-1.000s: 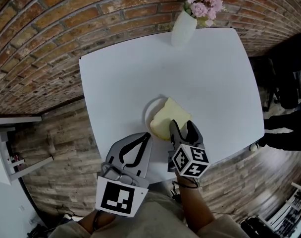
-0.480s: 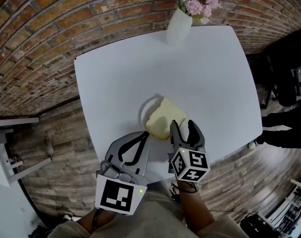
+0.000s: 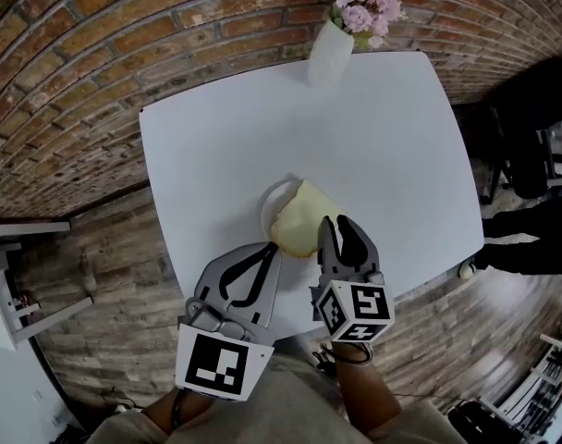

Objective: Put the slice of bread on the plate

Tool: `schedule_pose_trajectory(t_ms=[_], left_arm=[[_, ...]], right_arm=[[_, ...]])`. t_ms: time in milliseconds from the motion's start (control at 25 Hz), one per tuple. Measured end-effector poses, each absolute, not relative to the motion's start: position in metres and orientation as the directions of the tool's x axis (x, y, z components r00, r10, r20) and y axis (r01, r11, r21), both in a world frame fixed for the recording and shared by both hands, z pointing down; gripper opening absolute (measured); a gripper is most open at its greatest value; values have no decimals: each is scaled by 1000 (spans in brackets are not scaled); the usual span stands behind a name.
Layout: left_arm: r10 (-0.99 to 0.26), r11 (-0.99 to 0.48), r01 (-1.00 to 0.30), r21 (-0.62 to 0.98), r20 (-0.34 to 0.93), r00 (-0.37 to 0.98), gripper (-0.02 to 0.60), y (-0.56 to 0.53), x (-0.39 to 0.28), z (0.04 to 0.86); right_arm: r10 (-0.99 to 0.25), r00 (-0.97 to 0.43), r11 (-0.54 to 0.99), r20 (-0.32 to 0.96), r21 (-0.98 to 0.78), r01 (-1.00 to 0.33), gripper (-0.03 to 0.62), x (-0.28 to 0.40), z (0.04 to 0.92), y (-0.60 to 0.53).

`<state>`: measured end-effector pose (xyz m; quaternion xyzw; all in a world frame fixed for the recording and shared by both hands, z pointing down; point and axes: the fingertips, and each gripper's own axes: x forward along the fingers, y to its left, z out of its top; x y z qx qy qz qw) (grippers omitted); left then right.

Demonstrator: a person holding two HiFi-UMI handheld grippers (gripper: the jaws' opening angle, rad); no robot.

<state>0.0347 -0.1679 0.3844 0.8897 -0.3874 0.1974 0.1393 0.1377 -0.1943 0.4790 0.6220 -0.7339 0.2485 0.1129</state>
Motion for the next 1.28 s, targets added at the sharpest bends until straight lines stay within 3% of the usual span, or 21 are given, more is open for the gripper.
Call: schedule_pose_trajectory(t_ms=[280,1280], left_arm=[[-650,-668,-738,94,409,640,9,-156,31,364],[-684,-698,-713,64,235,690,9,-92,-4,292]], right_arm=[[-885,-162,98,437,-165,-981,9,137,448,-186],[-973,-154,158,170,10,-987,6,70,299,-96]])
